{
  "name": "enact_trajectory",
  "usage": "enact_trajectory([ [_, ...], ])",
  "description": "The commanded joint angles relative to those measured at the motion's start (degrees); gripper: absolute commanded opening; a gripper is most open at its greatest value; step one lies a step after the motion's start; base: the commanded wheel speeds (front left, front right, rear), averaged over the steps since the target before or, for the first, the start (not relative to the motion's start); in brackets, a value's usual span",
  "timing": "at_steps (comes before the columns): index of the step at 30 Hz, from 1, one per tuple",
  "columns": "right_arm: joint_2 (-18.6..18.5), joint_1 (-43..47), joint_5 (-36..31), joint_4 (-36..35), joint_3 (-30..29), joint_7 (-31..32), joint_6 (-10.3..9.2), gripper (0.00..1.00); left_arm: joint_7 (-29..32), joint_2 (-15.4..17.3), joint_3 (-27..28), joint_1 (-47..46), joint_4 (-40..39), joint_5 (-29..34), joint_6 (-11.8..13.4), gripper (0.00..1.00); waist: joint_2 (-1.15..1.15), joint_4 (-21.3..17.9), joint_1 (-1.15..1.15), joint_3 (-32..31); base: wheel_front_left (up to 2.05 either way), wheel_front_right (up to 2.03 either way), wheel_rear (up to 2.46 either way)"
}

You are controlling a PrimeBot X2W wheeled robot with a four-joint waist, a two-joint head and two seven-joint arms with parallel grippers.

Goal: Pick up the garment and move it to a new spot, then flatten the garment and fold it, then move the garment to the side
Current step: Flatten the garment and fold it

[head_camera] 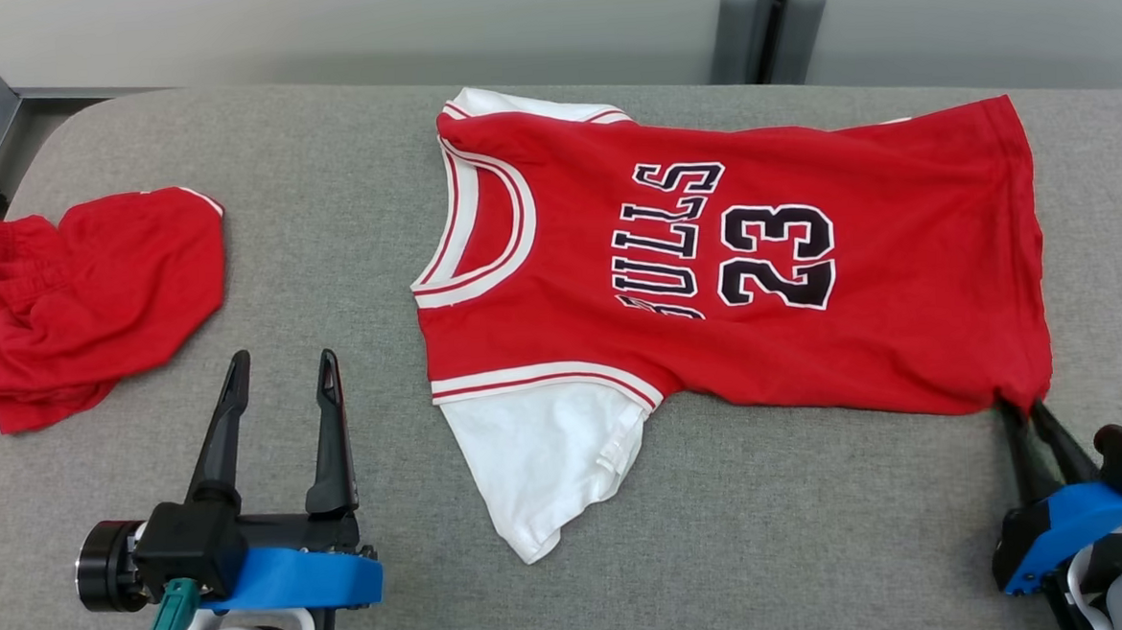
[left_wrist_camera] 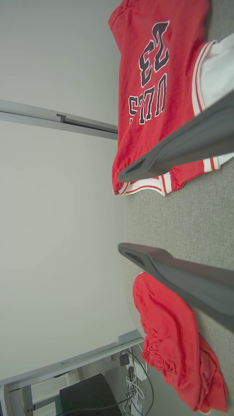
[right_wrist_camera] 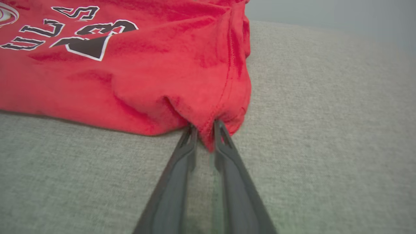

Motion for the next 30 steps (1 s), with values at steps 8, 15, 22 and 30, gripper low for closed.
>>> enact_trajectory([
  [8,-0.2,-0.5,1.8,-0.1,2.3,-2.0,0.01,0.0,-0.2,-0.1,0.4,0.9,0.3,0.2,0.4,1.0,0.0,-2.6,0.0,-2.0,0.0,0.0,0.0],
  [15,-0.1,9.0,5.3,-14.1,3.2,2.1,0.01,0.0,-0.2,-0.1,0.3,1.8,0.4,-0.1,0.5,1.0,0.0,-5.6,0.0,-3.9,0.0,0.0,0.0],
  [22,2.2,22.6,7.4,-33.1,1.6,13.7,0.01,0.0,-0.2,-0.1,0.4,1.9,0.4,-0.1,0.3,1.0,0.0,-7.5,0.0,-4.1,0.0,0.0,0.0],
  [30,4.6,32.3,8.1,-45.1,0.5,25.7,0.01,0.42,-0.2,-0.1,0.6,2.0,0.1,0.0,0.4,1.0,0.0,-8.4,0.0,-3.7,0.0,0.0,0.0],
])
